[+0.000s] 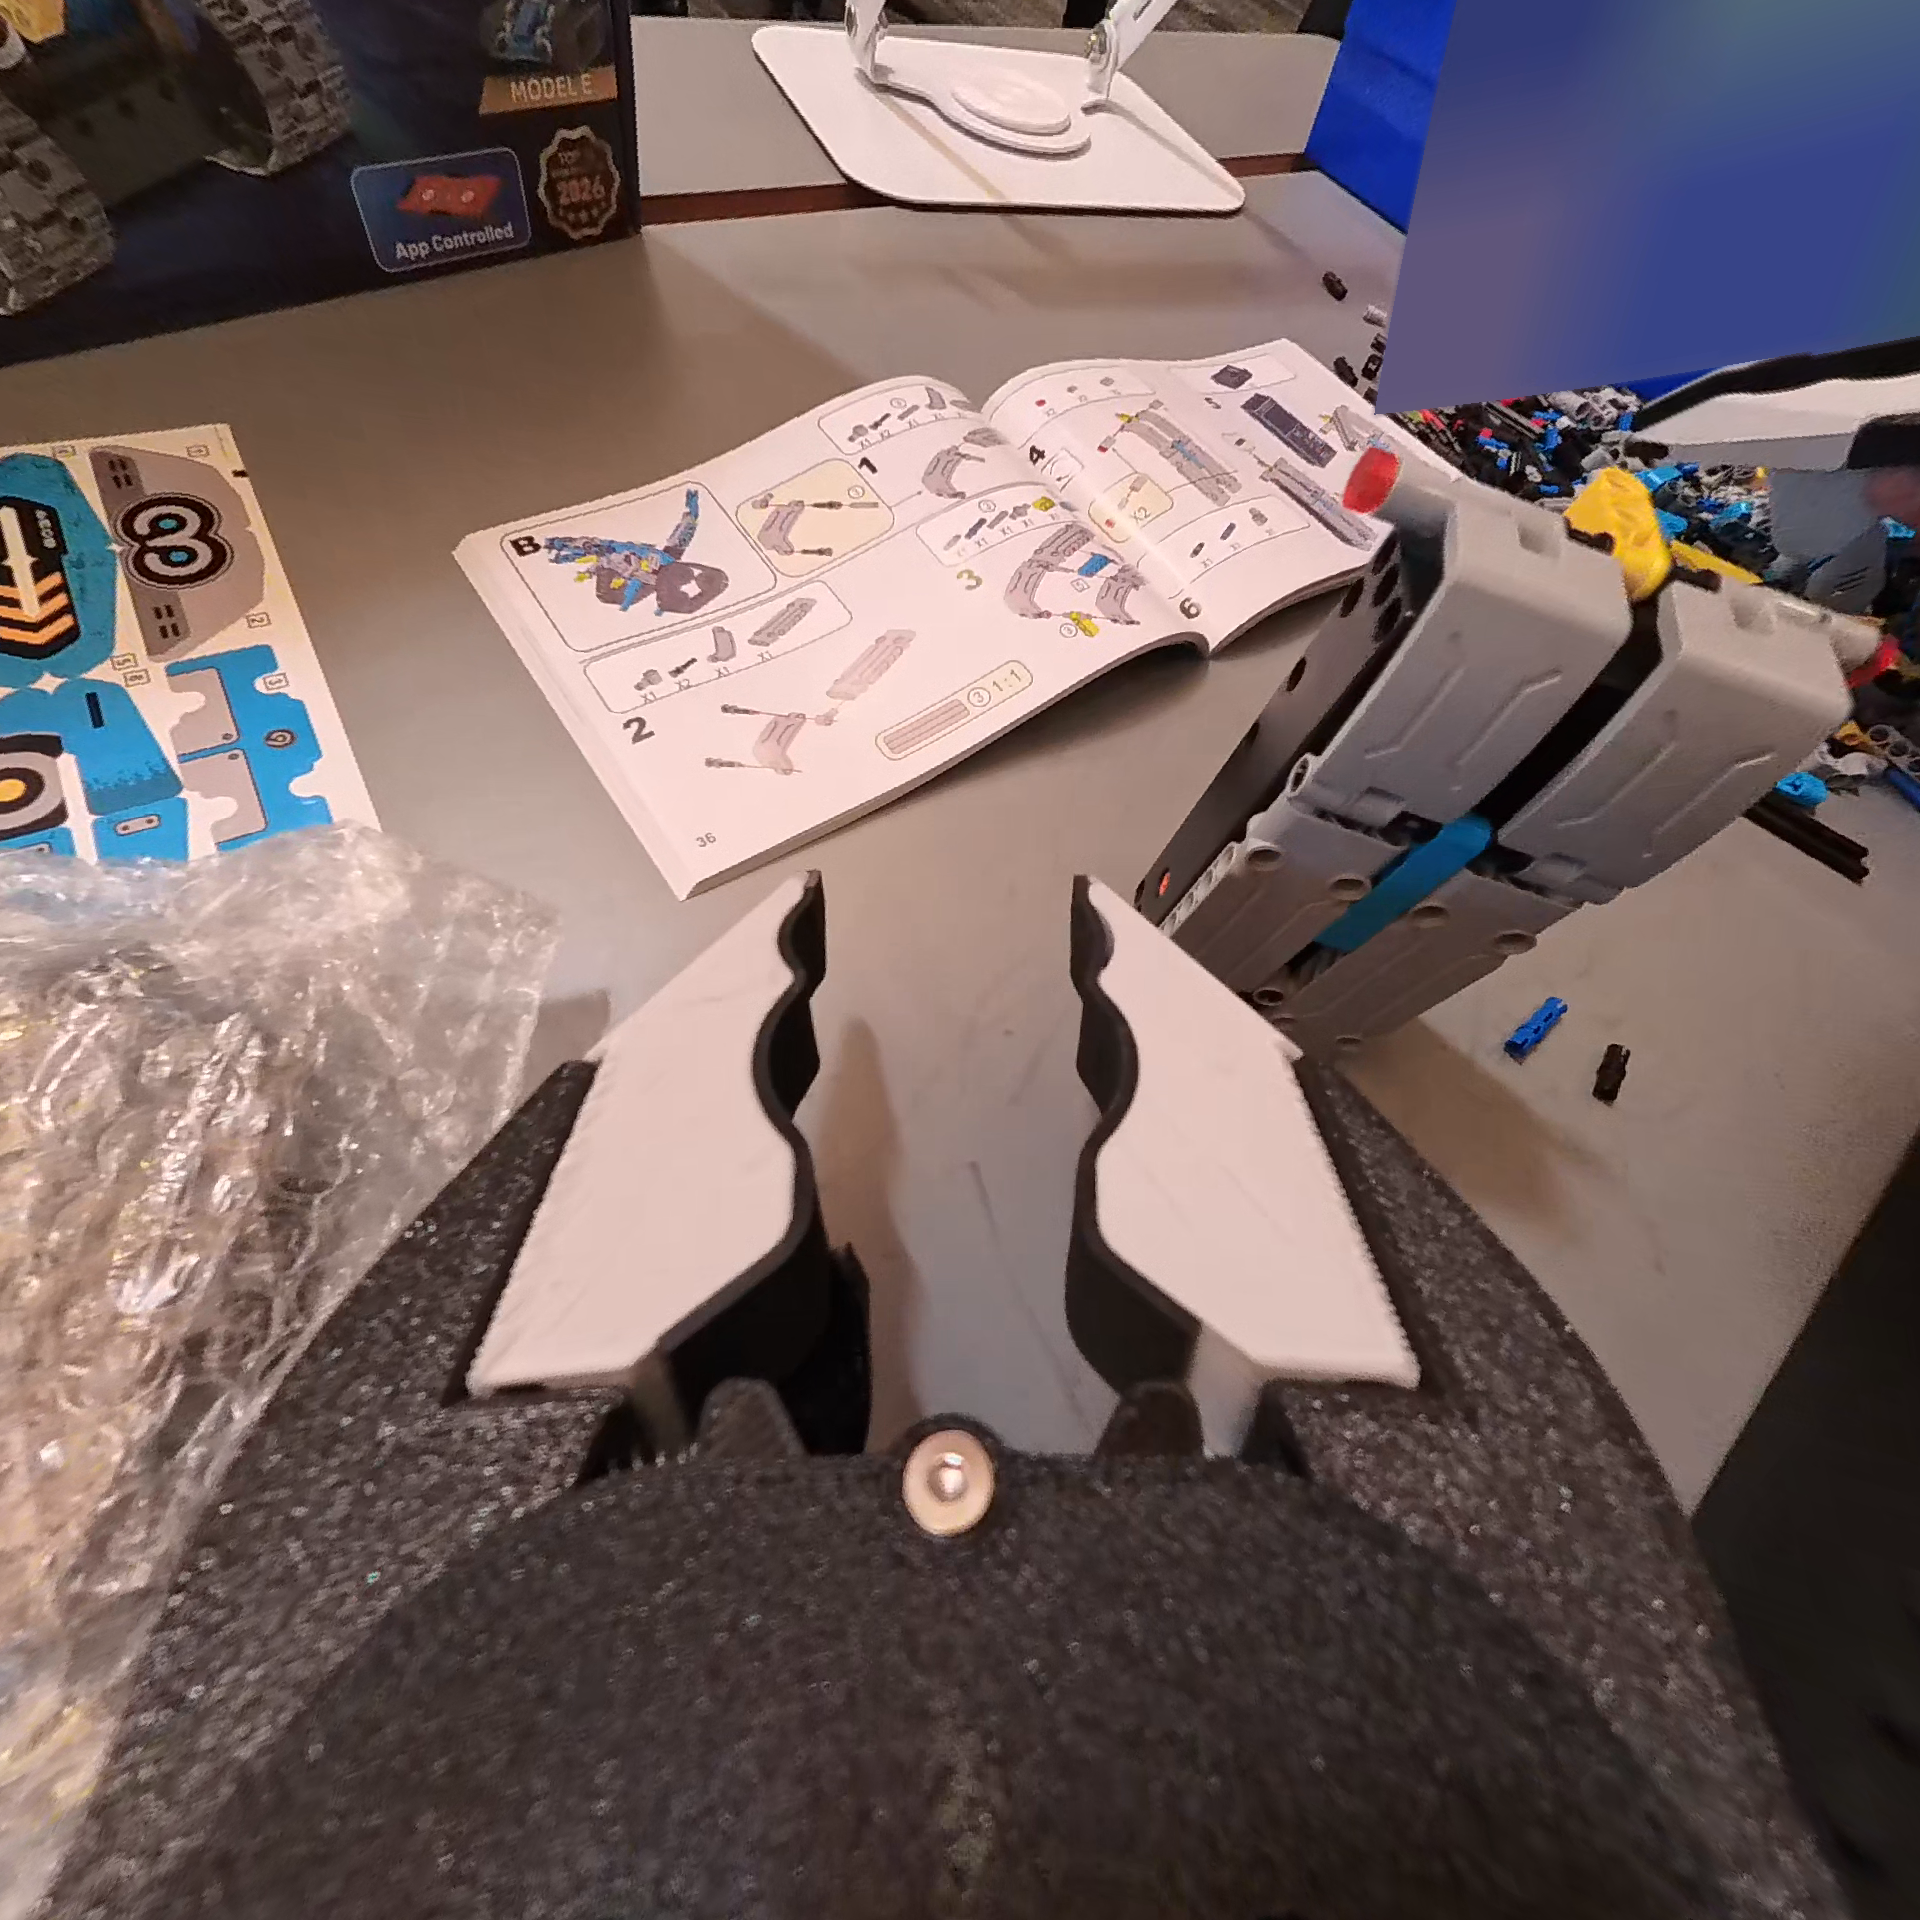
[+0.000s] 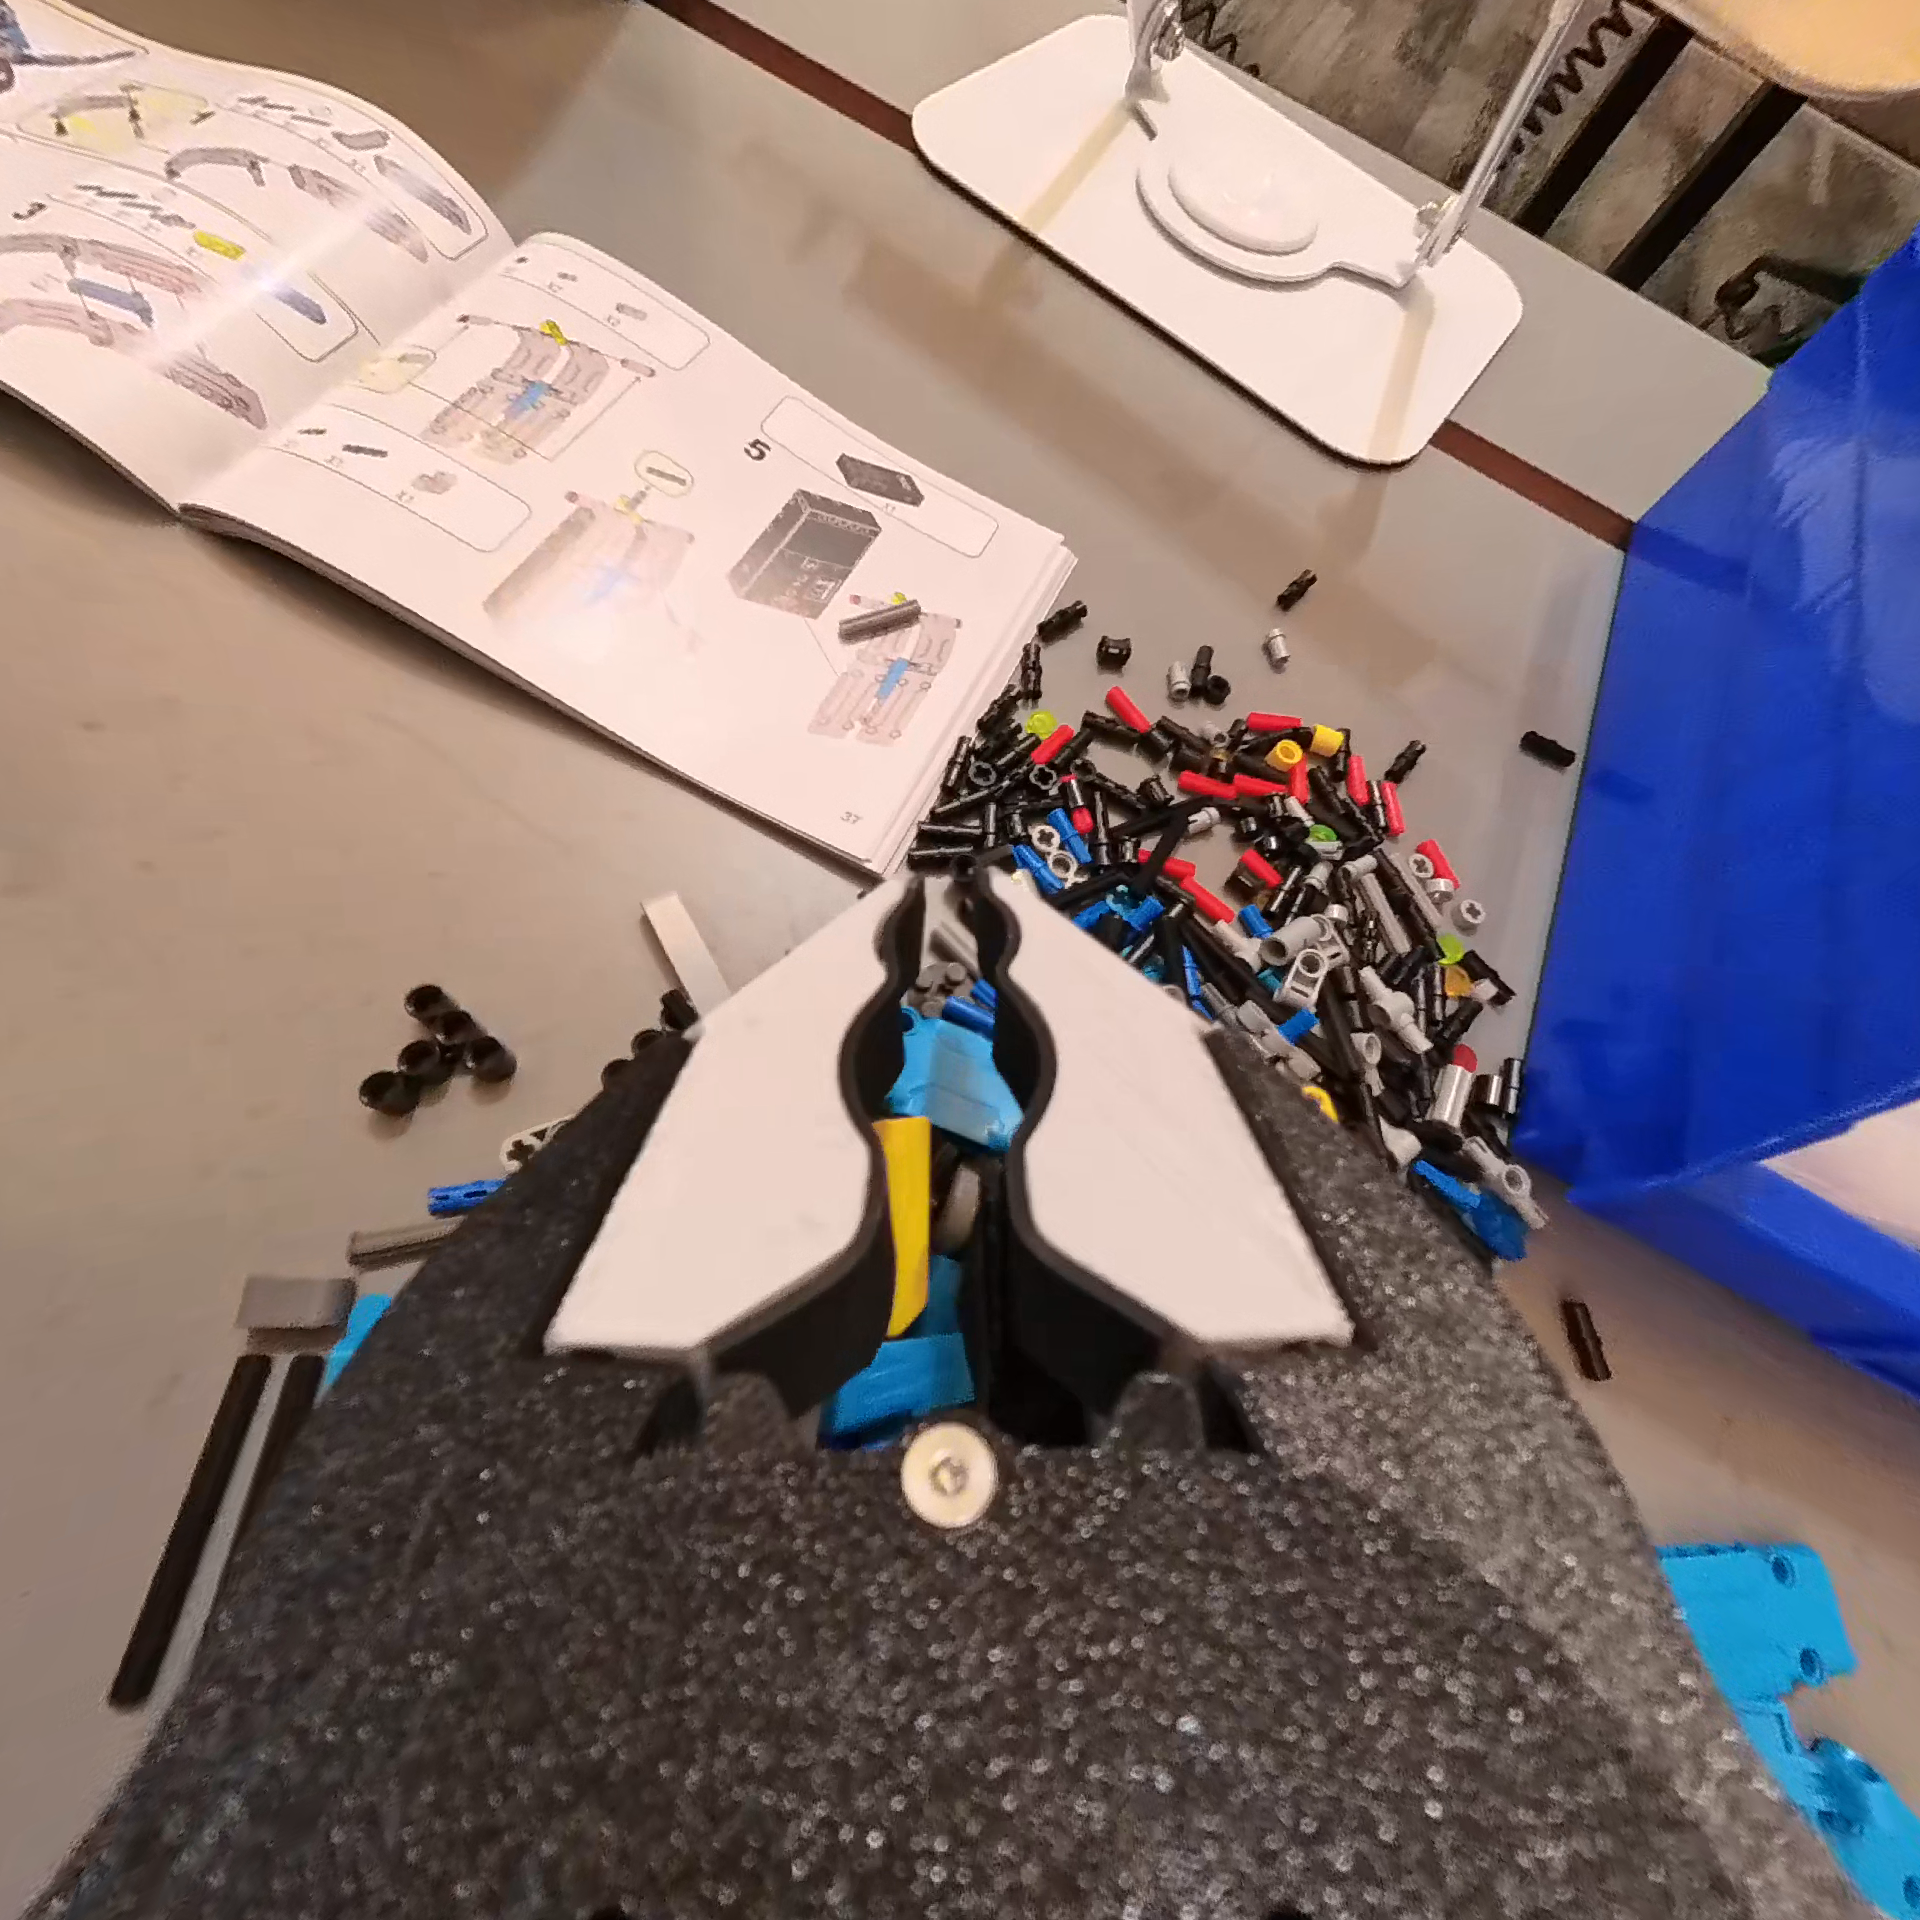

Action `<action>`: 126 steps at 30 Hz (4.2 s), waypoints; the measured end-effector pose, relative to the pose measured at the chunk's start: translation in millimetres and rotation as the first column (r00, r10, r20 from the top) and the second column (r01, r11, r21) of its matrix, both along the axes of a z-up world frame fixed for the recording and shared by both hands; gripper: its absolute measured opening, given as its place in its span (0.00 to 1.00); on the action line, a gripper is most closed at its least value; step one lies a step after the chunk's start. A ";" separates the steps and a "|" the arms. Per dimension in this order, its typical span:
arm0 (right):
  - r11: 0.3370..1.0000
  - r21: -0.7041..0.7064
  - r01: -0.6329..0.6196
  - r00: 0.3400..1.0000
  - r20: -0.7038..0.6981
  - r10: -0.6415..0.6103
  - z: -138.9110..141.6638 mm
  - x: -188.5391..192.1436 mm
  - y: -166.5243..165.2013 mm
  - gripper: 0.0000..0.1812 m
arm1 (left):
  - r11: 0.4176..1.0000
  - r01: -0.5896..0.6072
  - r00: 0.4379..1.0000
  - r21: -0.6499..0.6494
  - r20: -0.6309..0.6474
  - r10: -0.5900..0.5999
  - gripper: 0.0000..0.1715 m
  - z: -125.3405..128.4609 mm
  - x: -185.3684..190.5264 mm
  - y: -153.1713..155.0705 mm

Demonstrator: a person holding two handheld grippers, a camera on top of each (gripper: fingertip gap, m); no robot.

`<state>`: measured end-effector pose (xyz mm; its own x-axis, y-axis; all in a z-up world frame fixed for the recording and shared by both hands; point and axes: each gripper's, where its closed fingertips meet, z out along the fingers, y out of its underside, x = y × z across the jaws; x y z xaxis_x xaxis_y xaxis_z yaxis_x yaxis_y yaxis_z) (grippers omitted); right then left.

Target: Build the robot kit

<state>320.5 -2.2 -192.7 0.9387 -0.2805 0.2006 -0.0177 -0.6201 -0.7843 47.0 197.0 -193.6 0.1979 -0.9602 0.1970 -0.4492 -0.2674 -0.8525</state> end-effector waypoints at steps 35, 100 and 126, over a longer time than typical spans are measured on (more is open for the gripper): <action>0.999 -0.032 0.011 0.999 -0.041 -0.012 -9.5 0.2 -3.7 0.06 | 0.998 -0.022 1.000 -0.053 -0.004 0.022 0.27 -2.9 0.3 5.6; 0.965 -0.239 -0.103 0.953 -0.300 0.028 -31.5 -2.1 -14.9 0.20 | 0.999 -0.015 1.000 -0.047 0.002 0.015 0.27 -1.6 1.3 4.9; 0.933 -0.332 -0.136 0.959 -0.281 0.040 -36.0 -5.7 -24.9 0.02 | 0.999 -0.014 1.000 -0.046 0.018 0.015 0.27 1.2 0.6 4.9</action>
